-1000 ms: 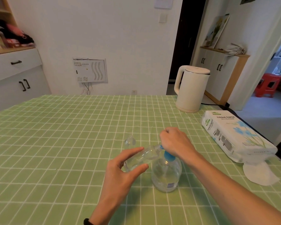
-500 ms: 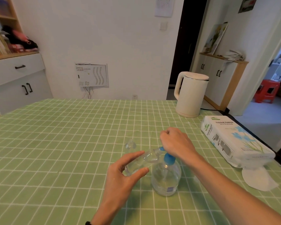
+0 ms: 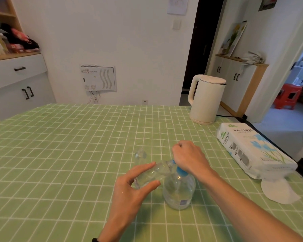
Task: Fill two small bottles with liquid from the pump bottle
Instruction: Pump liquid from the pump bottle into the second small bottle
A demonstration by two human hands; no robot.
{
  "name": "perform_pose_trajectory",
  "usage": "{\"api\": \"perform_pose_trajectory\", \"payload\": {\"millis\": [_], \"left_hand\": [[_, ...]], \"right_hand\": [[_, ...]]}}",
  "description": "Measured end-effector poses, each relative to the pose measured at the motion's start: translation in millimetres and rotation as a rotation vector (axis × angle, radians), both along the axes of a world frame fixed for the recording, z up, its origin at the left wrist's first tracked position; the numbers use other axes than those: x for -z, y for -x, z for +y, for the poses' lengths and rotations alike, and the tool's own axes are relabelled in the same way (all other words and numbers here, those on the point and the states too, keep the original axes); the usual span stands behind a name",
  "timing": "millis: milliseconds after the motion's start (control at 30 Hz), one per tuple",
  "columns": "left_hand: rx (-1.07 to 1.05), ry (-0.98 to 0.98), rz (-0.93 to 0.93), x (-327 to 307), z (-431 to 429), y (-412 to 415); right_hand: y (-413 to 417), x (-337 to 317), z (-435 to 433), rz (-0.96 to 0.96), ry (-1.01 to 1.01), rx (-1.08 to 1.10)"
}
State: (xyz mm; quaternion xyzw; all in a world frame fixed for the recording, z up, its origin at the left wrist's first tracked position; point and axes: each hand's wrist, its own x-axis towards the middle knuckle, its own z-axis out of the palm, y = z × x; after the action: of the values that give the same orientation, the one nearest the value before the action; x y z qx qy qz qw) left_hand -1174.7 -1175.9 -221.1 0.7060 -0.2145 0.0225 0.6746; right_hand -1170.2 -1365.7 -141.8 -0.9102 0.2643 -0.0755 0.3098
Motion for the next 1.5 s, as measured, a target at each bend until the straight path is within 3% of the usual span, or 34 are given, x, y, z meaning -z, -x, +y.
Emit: {"api": "perform_pose_trajectory", "payload": {"millis": [333, 1500], "left_hand": [[0.013, 0.032, 0.000, -5.0, 1.2, 0.3], [-0.005, 0.022, -0.031, -1.4, 0.0, -3.9]], "right_hand": [[-4.9, -11.6, -4.8, 0.002, 0.071, -0.039], [-2.3, -2.7, -2.0, -0.006, -0.012, -0.016]]}}
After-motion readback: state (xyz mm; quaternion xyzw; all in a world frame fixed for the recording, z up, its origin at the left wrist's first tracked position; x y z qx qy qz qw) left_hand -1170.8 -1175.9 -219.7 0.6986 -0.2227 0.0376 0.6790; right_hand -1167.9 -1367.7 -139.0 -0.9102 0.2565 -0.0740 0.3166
